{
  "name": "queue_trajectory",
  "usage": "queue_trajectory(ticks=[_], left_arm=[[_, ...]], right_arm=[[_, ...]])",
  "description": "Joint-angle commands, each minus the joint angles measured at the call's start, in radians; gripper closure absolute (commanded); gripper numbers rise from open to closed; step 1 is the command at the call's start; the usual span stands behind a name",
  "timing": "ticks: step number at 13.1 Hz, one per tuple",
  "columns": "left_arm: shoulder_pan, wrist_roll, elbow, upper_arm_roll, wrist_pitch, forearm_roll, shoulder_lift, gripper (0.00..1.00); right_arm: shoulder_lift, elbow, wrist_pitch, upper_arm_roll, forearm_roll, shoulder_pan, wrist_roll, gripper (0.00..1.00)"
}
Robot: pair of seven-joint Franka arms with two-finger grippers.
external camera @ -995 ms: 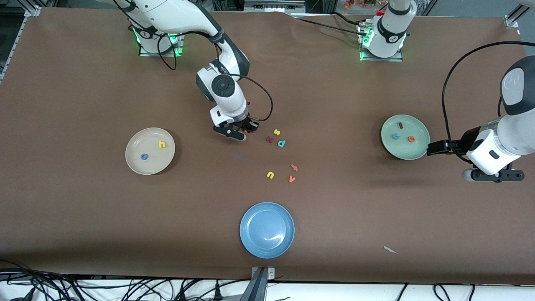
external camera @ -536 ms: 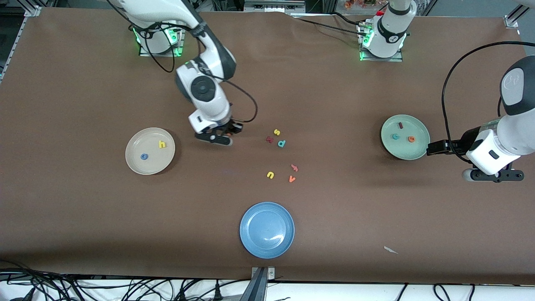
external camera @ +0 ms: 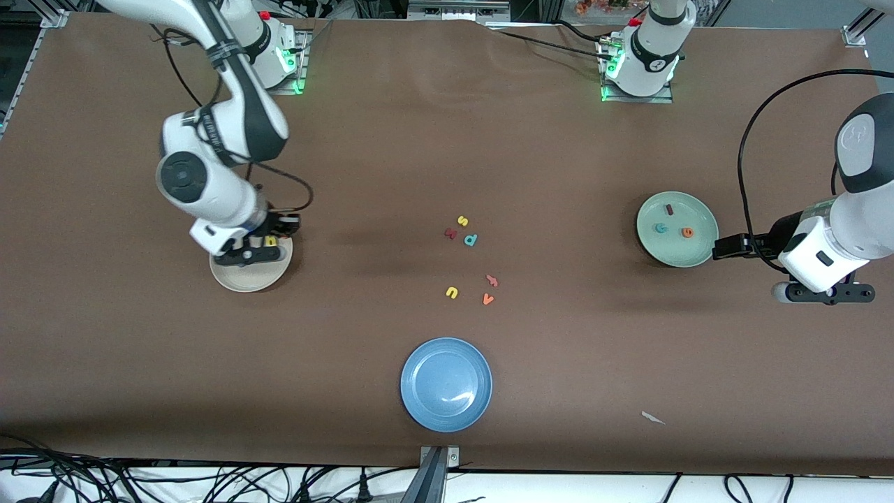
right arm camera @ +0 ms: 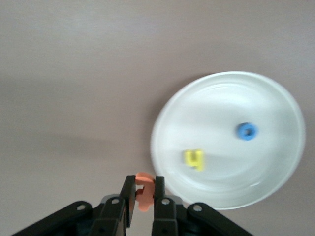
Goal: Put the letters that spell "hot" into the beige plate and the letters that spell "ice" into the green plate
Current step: 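Carry the orange letter to the beige plate and open the right gripper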
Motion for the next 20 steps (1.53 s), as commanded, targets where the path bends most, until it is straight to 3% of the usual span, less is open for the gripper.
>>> queue_trajectory(ticks=[1,3,4,5,6,7,15,20], left_arm=[[-0.001,0.016,-0.012,0.006,0.014,-0.010,-0.002,0.00],[-0.001,0.016,-0.013,0.006,0.014,-0.010,-0.002,0.00],[0.000,0.016,-0.013,0.006,0.014,-0.010,-0.002,0.00],[0.000,0.016,-0.013,0.006,0.014,-0.010,-0.001,0.00],[0.000,0.016,-0.012,0.006,0.014,-0.010,-0.001,0.00],[0.000,0.016,-0.013,0.006,0.014,-0.010,-0.001,0.00],[0.002,0.023,-0.013,0.006,0.015,-0.010,-0.001,0.01],[0.002,0.022,-0.010,0.008,0.015,-0.010,-0.001,0.01]], right_arm=[[-0.030,-0.038,0.002,-0.043,-0.009,-0.008,-0.122,0.89],[-0.021,-0.038,0.010,-0.068,-0.011,-0.008,-0.159,0.80],[-0.015,-0.038,0.013,-0.073,-0.011,-0.008,-0.161,0.56],[-0.015,-0.038,0.013,-0.074,-0.009,-0.009,-0.161,0.39],[-0.015,-0.038,0.016,-0.077,-0.008,-0.009,-0.159,0.13],[-0.015,-0.038,0.016,-0.079,-0.006,-0.009,-0.159,0.00],[-0.066,-0.011,-0.006,-0.079,0.006,-0.008,-0.082,0.00],[-0.128,0.165,-0.287,-0.057,0.007,-0.006,-0.021,0.00]])
